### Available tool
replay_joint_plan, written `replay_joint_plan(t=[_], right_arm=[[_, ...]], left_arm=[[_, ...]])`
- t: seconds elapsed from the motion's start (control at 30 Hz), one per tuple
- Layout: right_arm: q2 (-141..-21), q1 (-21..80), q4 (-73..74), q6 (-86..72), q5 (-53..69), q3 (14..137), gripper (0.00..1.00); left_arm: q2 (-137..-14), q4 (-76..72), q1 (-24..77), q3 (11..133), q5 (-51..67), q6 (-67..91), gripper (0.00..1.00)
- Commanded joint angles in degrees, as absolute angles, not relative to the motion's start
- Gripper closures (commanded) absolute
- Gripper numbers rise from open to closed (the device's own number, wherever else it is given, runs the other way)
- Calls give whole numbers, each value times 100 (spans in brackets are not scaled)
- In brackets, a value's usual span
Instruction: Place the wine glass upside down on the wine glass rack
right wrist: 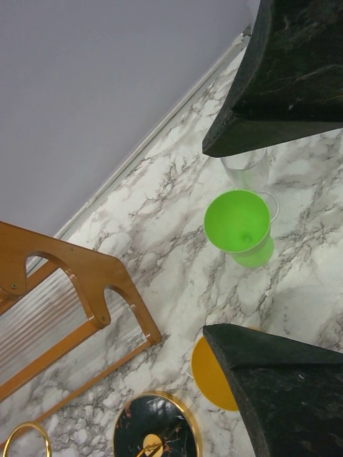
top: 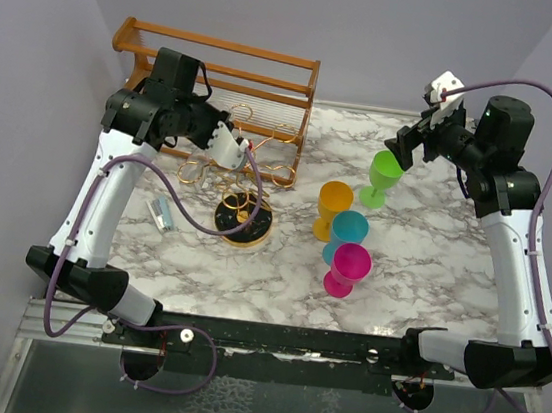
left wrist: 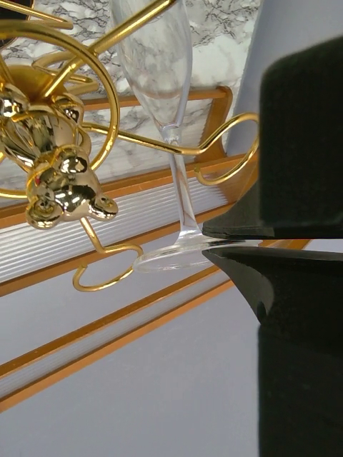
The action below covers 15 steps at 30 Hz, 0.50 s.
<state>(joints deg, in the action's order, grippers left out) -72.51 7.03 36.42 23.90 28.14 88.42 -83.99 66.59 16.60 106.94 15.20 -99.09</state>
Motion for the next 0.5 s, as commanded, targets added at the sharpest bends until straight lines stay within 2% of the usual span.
replay_joint_plan(t=[0.0,0.47], right_arm=[[-7130,677,3498,2443,2869,8790,0],[-7048,677,3489,2478,2815,8719,0]], left_arm=[[-8359,7066,1688,10932,1987,-10334,100],[-8246,7345,1688,11075,1897,-10329,100]])
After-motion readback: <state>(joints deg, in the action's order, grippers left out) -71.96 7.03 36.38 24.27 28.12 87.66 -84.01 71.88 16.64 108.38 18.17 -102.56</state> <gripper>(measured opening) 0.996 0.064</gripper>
